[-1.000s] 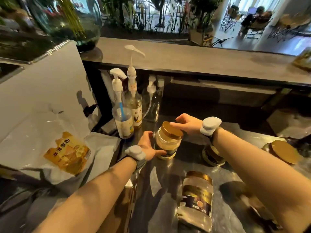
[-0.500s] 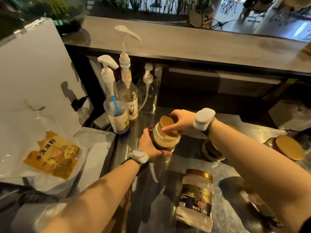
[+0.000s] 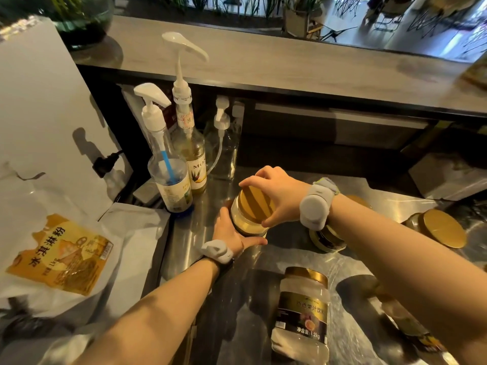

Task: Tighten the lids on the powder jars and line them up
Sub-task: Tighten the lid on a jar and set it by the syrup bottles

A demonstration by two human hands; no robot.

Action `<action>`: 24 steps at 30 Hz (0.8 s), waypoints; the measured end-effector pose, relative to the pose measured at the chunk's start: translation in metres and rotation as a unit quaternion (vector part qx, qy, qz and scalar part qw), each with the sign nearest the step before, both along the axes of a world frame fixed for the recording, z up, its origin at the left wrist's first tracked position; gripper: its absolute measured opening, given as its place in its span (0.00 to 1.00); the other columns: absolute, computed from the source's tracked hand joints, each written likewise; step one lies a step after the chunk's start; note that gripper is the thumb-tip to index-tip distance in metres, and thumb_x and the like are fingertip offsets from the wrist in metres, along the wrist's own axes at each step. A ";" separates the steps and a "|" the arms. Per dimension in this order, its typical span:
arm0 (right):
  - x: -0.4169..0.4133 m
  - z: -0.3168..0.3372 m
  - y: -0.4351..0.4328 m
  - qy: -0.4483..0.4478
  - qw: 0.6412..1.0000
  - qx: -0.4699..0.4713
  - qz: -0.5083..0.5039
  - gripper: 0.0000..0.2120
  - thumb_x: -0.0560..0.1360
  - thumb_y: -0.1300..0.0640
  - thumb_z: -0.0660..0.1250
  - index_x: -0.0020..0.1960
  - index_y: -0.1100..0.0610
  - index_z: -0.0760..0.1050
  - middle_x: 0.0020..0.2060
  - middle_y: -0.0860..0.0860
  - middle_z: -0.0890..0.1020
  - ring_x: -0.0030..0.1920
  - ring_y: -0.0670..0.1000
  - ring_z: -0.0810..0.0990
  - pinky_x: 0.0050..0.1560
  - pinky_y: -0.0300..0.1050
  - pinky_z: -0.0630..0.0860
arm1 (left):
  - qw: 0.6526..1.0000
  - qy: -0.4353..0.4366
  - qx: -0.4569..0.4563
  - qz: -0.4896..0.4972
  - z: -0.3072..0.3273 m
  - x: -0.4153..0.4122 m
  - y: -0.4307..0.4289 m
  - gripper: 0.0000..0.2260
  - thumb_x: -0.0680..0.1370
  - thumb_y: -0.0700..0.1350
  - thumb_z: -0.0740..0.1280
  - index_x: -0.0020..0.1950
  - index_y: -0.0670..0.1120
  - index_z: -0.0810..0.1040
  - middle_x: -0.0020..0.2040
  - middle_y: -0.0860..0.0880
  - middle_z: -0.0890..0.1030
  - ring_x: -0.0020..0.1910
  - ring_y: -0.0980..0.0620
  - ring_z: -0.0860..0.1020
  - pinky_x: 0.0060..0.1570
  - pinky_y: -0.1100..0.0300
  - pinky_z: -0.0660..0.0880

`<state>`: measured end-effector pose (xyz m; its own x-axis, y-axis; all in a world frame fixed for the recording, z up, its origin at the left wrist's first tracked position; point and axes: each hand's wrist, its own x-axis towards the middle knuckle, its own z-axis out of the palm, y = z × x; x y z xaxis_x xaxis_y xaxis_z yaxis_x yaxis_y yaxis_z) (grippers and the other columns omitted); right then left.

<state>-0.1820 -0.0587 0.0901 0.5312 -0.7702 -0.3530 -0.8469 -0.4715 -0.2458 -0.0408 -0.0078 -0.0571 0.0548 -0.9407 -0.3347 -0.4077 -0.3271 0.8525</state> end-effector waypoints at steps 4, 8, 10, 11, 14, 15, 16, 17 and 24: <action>0.005 -0.006 -0.001 0.001 1.000 -0.008 0.021 0.44 0.63 0.45 0.78 0.71 0.41 0.56 0.68 0.49 0.62 0.69 0.53 0.61 0.64 0.51 0.73 | 1.000 -0.004 0.001 -0.003 -0.002 -0.003 0.000 0.53 0.50 0.60 0.81 0.68 0.58 0.55 0.66 0.52 0.70 0.66 0.48 0.71 0.61 0.52 0.73; 0.008 -0.009 -0.004 0.018 0.999 -0.013 0.032 0.44 0.63 0.46 0.78 0.72 0.42 0.57 0.68 0.50 0.63 0.69 0.53 0.61 0.63 0.51 0.74 | 1.000 -0.011 0.012 -0.016 -0.004 -0.006 -0.001 0.54 0.52 0.61 0.81 0.70 0.56 0.54 0.67 0.51 0.69 0.67 0.47 0.70 0.64 0.50 0.72; 0.008 -0.011 -0.004 0.025 0.999 -0.013 0.036 0.44 0.63 0.46 0.77 0.72 0.42 0.57 0.68 0.50 0.63 0.68 0.53 0.61 0.62 0.51 0.75 | 0.999 -0.026 0.021 -0.021 -0.007 -0.008 -0.001 0.56 0.52 0.62 0.80 0.72 0.56 0.52 0.68 0.51 0.68 0.68 0.47 0.69 0.65 0.50 0.71; 0.008 -0.012 -0.004 0.027 0.999 -0.014 0.037 0.44 0.63 0.46 0.78 0.72 0.42 0.57 0.67 0.50 0.63 0.68 0.53 0.61 0.62 0.51 0.75 | 0.999 -0.032 0.022 -0.022 -0.007 -0.008 -0.002 0.56 0.52 0.63 0.80 0.72 0.56 0.53 0.68 0.51 0.68 0.68 0.47 0.70 0.64 0.51 0.71; 0.009 -0.013 -0.004 0.027 0.999 -0.008 0.035 0.44 0.63 0.46 0.78 0.71 0.42 0.57 0.68 0.50 0.63 0.68 0.53 0.62 0.62 0.51 0.75 | 0.999 -0.041 0.003 -0.012 -0.011 -0.011 -0.001 0.51 0.55 0.62 0.80 0.70 0.55 0.56 0.66 0.52 0.71 0.66 0.49 0.72 0.62 0.57 0.71; 0.008 -0.013 -0.004 0.027 0.999 -0.007 0.033 0.44 0.63 0.46 0.78 0.72 0.42 0.57 0.68 0.50 0.63 0.68 0.53 0.62 0.62 0.51 0.75 | 0.999 -0.047 -0.006 -0.010 -0.011 -0.011 -0.002 0.49 0.56 0.61 0.80 0.70 0.54 0.58 0.65 0.52 0.72 0.65 0.50 0.73 0.60 0.59 0.71; 0.008 -0.013 -0.004 0.026 0.999 -0.006 0.031 0.44 0.63 0.47 0.78 0.72 0.43 0.57 0.68 0.50 0.63 0.69 0.53 0.62 0.62 0.51 0.74 | 0.998 -0.053 -0.013 -0.013 -0.010 -0.011 -0.004 0.48 0.56 0.60 0.80 0.69 0.54 0.59 0.64 0.53 0.72 0.64 0.51 0.73 0.58 0.60 0.70; 0.008 -0.012 -0.004 0.026 0.999 -0.005 0.028 0.44 0.63 0.47 0.78 0.72 0.43 0.56 0.68 0.50 0.63 0.69 0.53 0.62 0.63 0.51 0.74 | 0.998 -0.059 -0.012 -0.019 -0.010 -0.011 -0.005 0.46 0.57 0.59 0.80 0.68 0.54 0.59 0.63 0.53 0.73 0.63 0.52 0.74 0.57 0.61 0.70; -0.004 -0.001 -0.003 0.017 0.999 0.011 0.040 0.44 0.65 0.52 0.78 0.72 0.44 0.57 0.69 0.50 0.62 0.70 0.53 0.61 0.64 0.51 0.73 | 0.992 -0.101 -0.045 -0.056 0.007 -0.009 -0.007 0.40 0.55 0.61 0.79 0.61 0.58 0.63 0.50 0.59 0.74 0.51 0.56 0.77 0.44 0.69 0.69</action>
